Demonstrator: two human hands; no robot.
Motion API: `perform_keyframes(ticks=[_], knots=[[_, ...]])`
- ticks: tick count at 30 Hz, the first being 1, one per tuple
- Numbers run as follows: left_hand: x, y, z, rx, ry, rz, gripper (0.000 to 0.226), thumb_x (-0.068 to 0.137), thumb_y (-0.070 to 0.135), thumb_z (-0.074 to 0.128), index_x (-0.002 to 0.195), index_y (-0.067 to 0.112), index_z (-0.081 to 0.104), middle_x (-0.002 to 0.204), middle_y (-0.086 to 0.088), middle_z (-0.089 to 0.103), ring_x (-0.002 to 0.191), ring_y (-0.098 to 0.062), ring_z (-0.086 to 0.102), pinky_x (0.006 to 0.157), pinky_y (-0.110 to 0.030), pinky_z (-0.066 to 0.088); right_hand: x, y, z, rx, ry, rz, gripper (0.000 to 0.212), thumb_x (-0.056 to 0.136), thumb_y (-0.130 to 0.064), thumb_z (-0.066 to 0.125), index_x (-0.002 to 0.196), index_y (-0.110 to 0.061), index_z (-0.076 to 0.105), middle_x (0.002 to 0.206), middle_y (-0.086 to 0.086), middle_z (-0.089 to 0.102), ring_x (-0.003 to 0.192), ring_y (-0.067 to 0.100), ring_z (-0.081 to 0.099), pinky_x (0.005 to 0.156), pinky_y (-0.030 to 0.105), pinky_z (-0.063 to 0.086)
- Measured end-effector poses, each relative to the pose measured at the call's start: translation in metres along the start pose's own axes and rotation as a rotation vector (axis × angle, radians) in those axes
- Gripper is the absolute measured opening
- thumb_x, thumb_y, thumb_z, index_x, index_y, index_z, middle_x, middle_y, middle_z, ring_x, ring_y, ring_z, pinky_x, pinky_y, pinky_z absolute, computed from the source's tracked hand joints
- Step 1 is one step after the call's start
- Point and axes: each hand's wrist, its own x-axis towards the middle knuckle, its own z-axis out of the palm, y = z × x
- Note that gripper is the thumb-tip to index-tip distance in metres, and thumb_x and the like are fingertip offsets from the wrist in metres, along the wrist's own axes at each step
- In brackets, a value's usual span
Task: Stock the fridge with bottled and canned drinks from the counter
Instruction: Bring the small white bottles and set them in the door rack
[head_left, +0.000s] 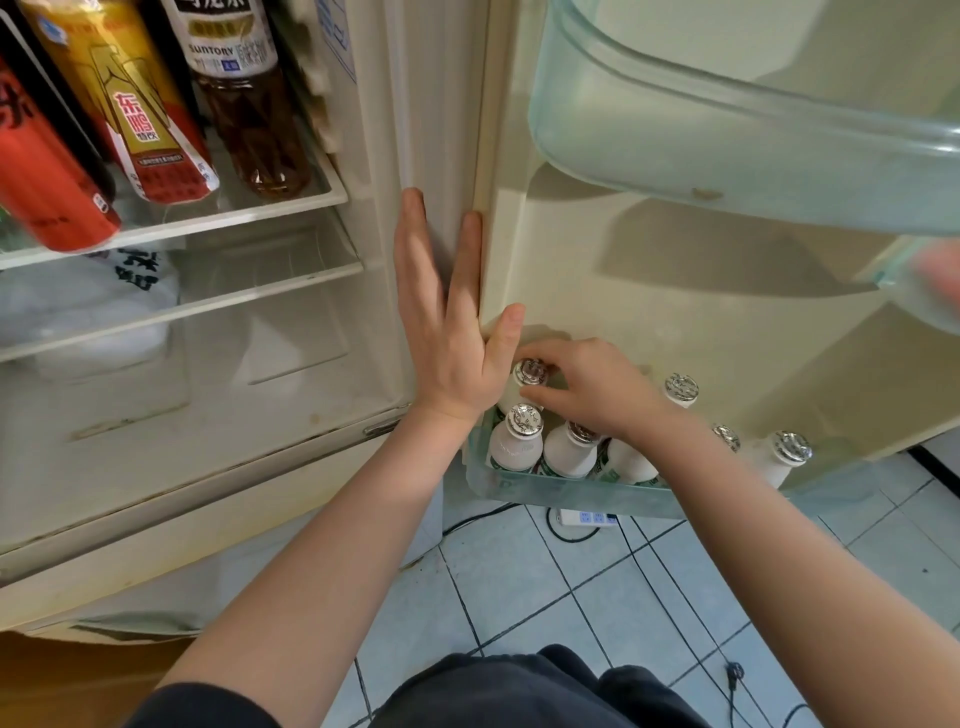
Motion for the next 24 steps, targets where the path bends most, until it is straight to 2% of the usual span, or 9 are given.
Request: perform_keyframes(ticks=[4, 8, 10, 12, 15, 18, 21, 24], knots=[[0.001, 0.000, 0.000, -0.001, 0.007, 0.001, 0.062, 0.097, 0.044, 0.030, 0.137, -0.003, 0.034, 0.142, -0.044, 0.014, 0.145, -0.033, 0.010, 0.115, -0.049, 0.018, 0.003, 0.001, -0.002, 0.094, -0.034, 0.037, 0.040, 0.084, -0.028, 0.066, 0.123, -0.027, 0.059, 0.117, -0.009, 0.064, 0.097, 0.012, 0.059, 0.078, 0.018, 0.034], [0.000, 0.000, 0.000, -0.002, 0.010, 0.009, 0.061, 0.097, 0.043, 0.031, 0.136, -0.004, 0.035, 0.141, -0.046, 0.014, 0.145, -0.034, 0.009, 0.114, -0.050, 0.018, 0.003, 0.002, -0.004, 0.121, -0.055, 0.053, 0.039, 0.082, -0.027, 0.067, 0.120, -0.029, 0.061, 0.114, -0.009, 0.063, 0.088, 0.005, 0.053, 0.078, 0.018, 0.035], [0.001, 0.000, 0.000, -0.005, 0.010, 0.008, 0.061, 0.097, 0.043, 0.031, 0.136, -0.003, 0.035, 0.141, -0.046, 0.014, 0.145, -0.034, 0.010, 0.114, -0.051, 0.019, 0.002, 0.001, -0.003, 0.127, -0.050, 0.069, 0.040, 0.082, -0.029, 0.067, 0.121, -0.028, 0.059, 0.116, -0.010, 0.063, 0.091, 0.004, 0.055, 0.082, 0.018, 0.039], [0.001, 0.000, 0.000, -0.002, 0.013, 0.004, 0.061, 0.097, 0.044, 0.031, 0.136, -0.003, 0.035, 0.141, -0.046, 0.015, 0.145, -0.033, 0.010, 0.114, -0.049, 0.019, 0.001, 0.000, -0.004, 0.151, -0.058, 0.093, 0.045, 0.082, -0.029, 0.066, 0.126, -0.025, 0.055, 0.121, -0.009, 0.062, 0.101, 0.009, 0.060, 0.091, 0.026, 0.045], [0.001, 0.001, 0.000, 0.003, 0.015, 0.000, 0.061, 0.097, 0.044, 0.031, 0.137, -0.002, 0.035, 0.141, -0.046, 0.015, 0.145, -0.032, 0.010, 0.114, -0.048, 0.018, -0.006, -0.003, -0.005, 0.190, -0.077, 0.109, 0.045, 0.085, -0.020, 0.060, 0.129, -0.020, 0.051, 0.123, -0.003, 0.061, 0.110, 0.015, 0.058, 0.095, 0.032, 0.045], [0.001, 0.001, -0.001, -0.001, 0.014, 0.003, 0.061, 0.097, 0.044, 0.031, 0.137, -0.002, 0.035, 0.141, -0.047, 0.015, 0.145, -0.032, 0.010, 0.114, -0.048, 0.019, -0.021, -0.002, -0.008, 0.269, 0.024, 0.145, 0.047, 0.086, -0.009, 0.053, 0.132, -0.016, 0.048, 0.129, -0.001, 0.059, 0.120, 0.013, 0.054, 0.096, 0.018, 0.038], [0.001, 0.002, -0.001, -0.006, 0.010, -0.001, 0.061, 0.097, 0.044, 0.031, 0.136, -0.003, 0.035, 0.140, -0.048, 0.015, 0.145, -0.033, 0.010, 0.115, -0.048, 0.018, -0.040, -0.001, -0.011, 0.245, 0.209, 0.187, 0.046, 0.084, -0.007, 0.052, 0.129, -0.016, 0.052, 0.125, -0.002, 0.061, 0.116, 0.013, 0.054, 0.092, 0.023, 0.040], [0.001, 0.004, -0.002, -0.013, 0.014, -0.010, 0.061, 0.097, 0.045, 0.030, 0.135, -0.003, 0.036, 0.140, -0.048, 0.016, 0.144, -0.031, 0.011, 0.115, -0.047, 0.018, -0.060, -0.002, -0.011, 0.144, 0.312, 0.179, 0.032, 0.083, -0.014, 0.060, 0.115, -0.015, 0.062, 0.110, -0.002, 0.065, 0.098, 0.017, 0.058, 0.082, 0.026, 0.043]])
